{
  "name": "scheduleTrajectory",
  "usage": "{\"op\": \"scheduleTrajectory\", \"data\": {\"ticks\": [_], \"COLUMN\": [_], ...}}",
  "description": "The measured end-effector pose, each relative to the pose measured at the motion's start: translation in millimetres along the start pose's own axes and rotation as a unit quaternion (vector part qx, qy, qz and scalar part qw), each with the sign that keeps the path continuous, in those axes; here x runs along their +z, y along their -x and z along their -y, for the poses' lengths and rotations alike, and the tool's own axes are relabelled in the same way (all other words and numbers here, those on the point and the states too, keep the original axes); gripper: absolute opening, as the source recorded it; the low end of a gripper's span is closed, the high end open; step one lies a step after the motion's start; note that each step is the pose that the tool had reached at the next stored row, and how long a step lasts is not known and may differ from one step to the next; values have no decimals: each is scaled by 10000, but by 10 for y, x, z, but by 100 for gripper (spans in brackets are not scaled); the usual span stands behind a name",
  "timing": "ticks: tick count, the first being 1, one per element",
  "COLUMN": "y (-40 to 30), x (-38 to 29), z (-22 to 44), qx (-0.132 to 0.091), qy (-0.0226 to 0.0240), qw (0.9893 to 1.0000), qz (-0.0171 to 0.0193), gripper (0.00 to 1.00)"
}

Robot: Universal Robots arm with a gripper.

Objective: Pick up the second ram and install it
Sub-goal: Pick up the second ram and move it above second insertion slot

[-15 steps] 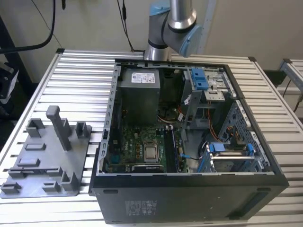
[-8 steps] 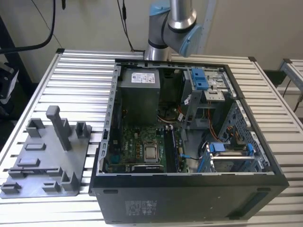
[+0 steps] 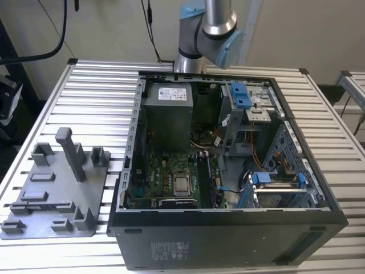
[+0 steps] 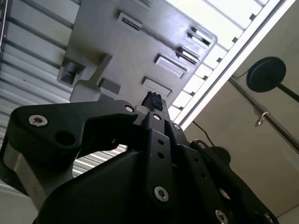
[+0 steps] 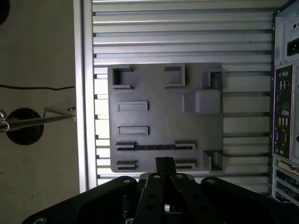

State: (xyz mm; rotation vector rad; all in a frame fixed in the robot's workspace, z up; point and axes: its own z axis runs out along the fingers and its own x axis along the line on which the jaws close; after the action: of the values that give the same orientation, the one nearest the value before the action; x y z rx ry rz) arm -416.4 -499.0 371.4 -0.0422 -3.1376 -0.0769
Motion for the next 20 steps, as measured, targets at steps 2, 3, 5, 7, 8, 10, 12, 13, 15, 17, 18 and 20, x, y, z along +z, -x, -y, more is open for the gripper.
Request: {"op": "scheduleTrajectory", "data": {"ticks": [2,3,5,7,8,10,12,13,15,17,18,20], "y": [0,0,0,0,0,-1,-1,-1,-1,-1,-1,0], "x": [0,0,2,3,4,1,2,2,2,2,2,2], "z": [-3,-7,-19,-22,-22,-24,-24,-24,-24,-24,-24,-24], "qx": [-99,-140,-211,-307,-363,-487,-631,-708,-864,-1028,-1118,-1297], "qy": [-1,-4,-17,-28,-32,-37,-40,-41,-44,-45,-46,-47], "qw": [10000,9999,9998,9995,9993,9988,9980,9975,9962,9947,9937,9915], "qz": [-8,-13,-18,-22,-25,-32,-38,-42,-49,-56,-60,-68], "gripper": [11,11,11,11,11,11,11,11,11,11,11,11]}}
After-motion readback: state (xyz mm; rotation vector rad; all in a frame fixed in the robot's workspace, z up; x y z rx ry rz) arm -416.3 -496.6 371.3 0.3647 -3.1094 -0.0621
